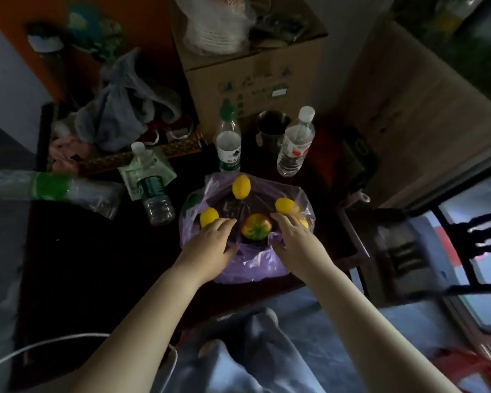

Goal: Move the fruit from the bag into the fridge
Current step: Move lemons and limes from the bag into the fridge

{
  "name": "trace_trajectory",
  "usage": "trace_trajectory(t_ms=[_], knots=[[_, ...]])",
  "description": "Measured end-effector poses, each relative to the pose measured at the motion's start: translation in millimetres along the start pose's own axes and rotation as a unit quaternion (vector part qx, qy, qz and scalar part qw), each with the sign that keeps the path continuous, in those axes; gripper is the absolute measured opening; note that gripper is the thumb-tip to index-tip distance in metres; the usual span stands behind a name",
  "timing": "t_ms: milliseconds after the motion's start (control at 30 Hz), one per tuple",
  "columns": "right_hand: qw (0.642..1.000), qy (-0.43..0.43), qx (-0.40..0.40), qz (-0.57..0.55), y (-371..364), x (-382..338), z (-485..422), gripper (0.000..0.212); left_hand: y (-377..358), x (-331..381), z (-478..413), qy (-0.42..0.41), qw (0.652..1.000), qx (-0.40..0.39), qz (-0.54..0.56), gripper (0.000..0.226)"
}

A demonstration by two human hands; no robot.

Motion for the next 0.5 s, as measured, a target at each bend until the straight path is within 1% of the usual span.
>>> trace_trajectory(t_ms=[133, 233, 333, 400, 500], knots=[[0.998, 0.031, -0.056, 0.006, -24, 8, -38, 0.064, -9, -25, -18, 0.051, 0.999, 0.012, 0.004, 0.061], [0.996, 0.053, -0.076, 0.008, -40, 5, -54, 0.069, -9, -41, -27, 0.068, 0.997, 0.030, 0.005, 0.062], [0.992, 0.081, -0.094, 0.006, -54, -1, -62, 0.065, -10, -55, -37, 0.075, 0.997, 0.032, 0.005, 0.060], [0.990, 0.082, -0.113, 0.010, -64, -3, -62, 0.061, -6, -65, -44, 0.080, 0.996, 0.036, 0.000, 0.057], [0.988, 0.078, -0.132, 0.015, -75, -5, -58, 0.062, 2, -80, -53, 0.079, 0.996, 0.043, -0.023, 0.054]])
Point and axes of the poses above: each hand's wrist, its own z-axis away from the middle knuckle, its own y-axis out of the back of the hand, x = y × z, the point moved 10 cm from there along -z, towards the middle knuckle, and after that the axes turned 12 degrees about z, right-handed, at the moved point
